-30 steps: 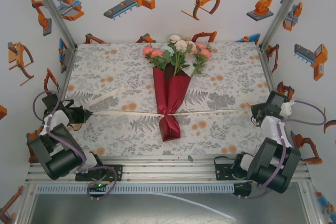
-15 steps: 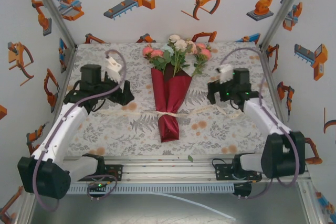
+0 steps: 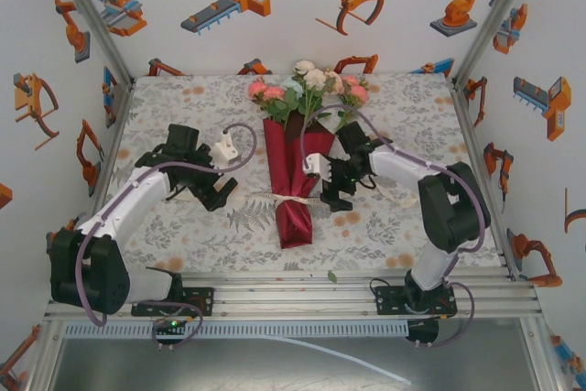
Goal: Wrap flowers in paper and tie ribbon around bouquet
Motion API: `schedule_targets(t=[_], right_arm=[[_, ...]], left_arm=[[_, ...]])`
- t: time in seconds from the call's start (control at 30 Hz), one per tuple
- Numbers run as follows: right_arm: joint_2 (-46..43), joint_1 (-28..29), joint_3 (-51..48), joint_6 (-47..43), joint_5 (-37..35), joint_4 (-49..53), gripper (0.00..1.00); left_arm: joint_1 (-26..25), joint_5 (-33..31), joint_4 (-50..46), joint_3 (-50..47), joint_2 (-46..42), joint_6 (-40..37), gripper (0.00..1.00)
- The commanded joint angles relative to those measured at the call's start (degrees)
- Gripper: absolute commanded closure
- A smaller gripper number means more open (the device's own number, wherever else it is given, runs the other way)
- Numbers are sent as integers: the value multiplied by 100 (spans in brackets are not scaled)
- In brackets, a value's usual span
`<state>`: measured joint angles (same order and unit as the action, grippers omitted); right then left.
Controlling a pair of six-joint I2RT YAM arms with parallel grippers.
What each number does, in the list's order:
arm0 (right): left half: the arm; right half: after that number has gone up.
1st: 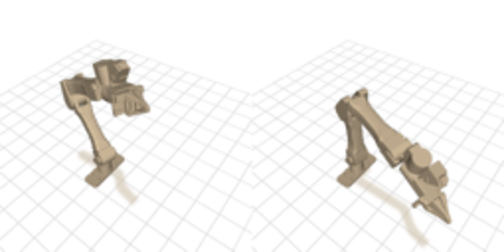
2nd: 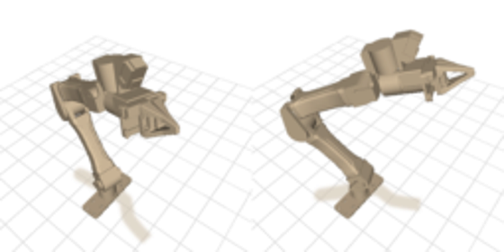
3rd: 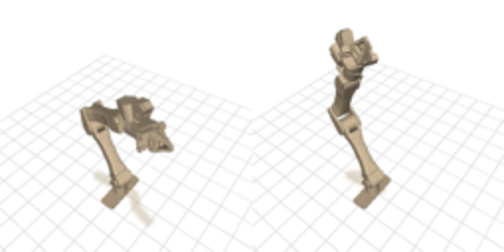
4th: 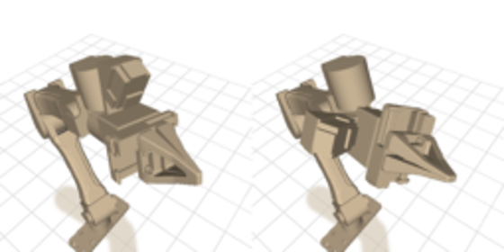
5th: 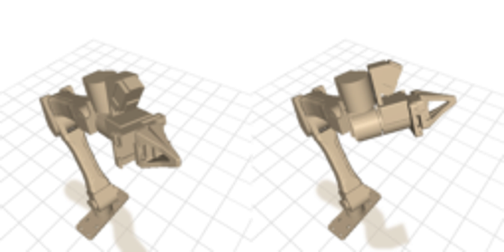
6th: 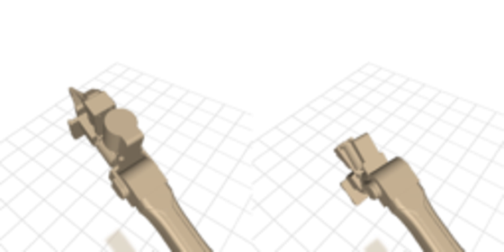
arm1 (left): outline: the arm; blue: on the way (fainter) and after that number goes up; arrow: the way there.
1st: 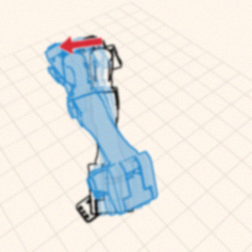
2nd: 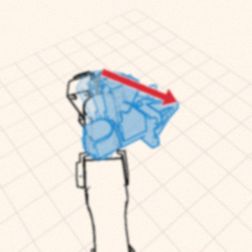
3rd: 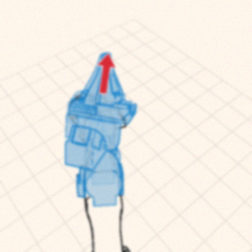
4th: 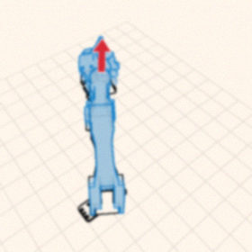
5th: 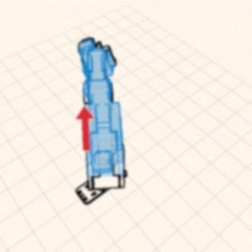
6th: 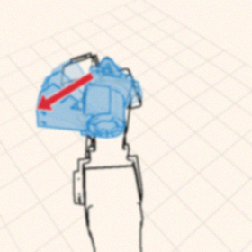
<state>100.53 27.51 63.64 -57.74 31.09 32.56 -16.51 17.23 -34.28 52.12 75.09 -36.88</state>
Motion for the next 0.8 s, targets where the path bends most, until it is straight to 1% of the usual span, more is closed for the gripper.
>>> schedule_targets(t=[0.0, 0.03, 0.1, 0.13, 0.17, 0.23, 0.3, 0.33, 0.4, 0.47, 0.6, 0.7, 0.73, 0.77], right_arm=[[217, 93, 347, -560, 78, 570, 24], [266, 121, 392, -643, 42, 634, 30], [335, 193, 402, -686, -100, 562, 47], [346, 202, 396, -686, -120, 521, 52], [341, 202, 389, -686, -109, 473, 57], [274, 202, 330, -678, -143, 348, 68], [132, 202, 213, -619, -249, 162, 84], [61, 195, 146, -599, -295, 65, 90], [-39, 188, 67, -575, -342, -36, 99], [-132, 186, 68, -517, -314, -47, 100], [-344, 160, -20, -440, -50, -185, 100], [-402, 150, -44, -365, 34, -253, 100], [-403, 150, -38, -338, 65, -282, 100], [-403, 141, -47, -318, 96, -310, 100]], left_arm=[[-93, 365, 57, -82, 78, -219, 7], [-139, 381, 66, -72, 146, -214, 7], [-221, 362, 101, -61, 381, -218, 7], [-254, 300, 125, -66, 497, -230, 7], [-287, 145, 166, -70, 645, -260, 6], [-335, -378, 296, -59, 910, -218, 6], [-333, -572, 416, -58, 1093, -231, 6], [-335, -486, 503, -62, 1160, -199, 6], [-389, -98, 523, 23, 1281, -126, 6], [-580, 54, 526, 111, 1373, -117, 7], [-946, 271, 902, 131, 1484, -6, 7], [-1146, 164, 1277, 137, 1686, 129, 8], [-1199, 92, 1419, 124, 1755, 173, 9], [-1252, 27, 1535, 126, 1852, 214, 13]])
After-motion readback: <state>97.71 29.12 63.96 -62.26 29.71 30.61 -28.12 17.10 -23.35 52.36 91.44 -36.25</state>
